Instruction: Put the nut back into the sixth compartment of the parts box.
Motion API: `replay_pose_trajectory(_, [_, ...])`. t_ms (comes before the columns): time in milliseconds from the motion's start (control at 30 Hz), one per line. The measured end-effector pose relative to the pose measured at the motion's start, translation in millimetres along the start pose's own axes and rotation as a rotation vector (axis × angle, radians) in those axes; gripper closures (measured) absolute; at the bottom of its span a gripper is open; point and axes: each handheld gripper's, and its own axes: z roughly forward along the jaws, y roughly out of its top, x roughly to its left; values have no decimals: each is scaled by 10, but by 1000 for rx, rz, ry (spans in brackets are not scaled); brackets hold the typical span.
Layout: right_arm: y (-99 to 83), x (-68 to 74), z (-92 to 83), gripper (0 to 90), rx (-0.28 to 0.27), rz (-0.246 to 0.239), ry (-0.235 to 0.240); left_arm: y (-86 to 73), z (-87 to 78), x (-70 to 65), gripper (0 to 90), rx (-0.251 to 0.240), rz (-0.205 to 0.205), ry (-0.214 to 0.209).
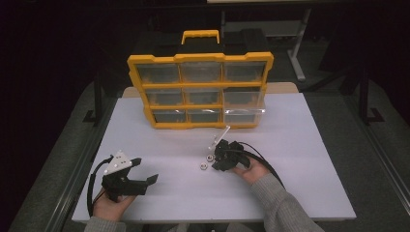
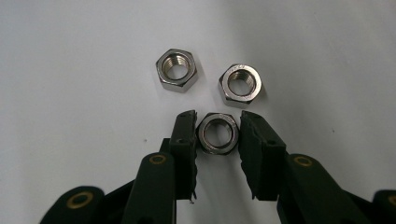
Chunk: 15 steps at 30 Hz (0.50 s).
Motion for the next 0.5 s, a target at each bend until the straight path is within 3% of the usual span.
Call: replay_pose_trajectory(500, [-15, 3, -11, 691, 5, 4, -6, 1, -6, 5, 149, -1, 8, 2])
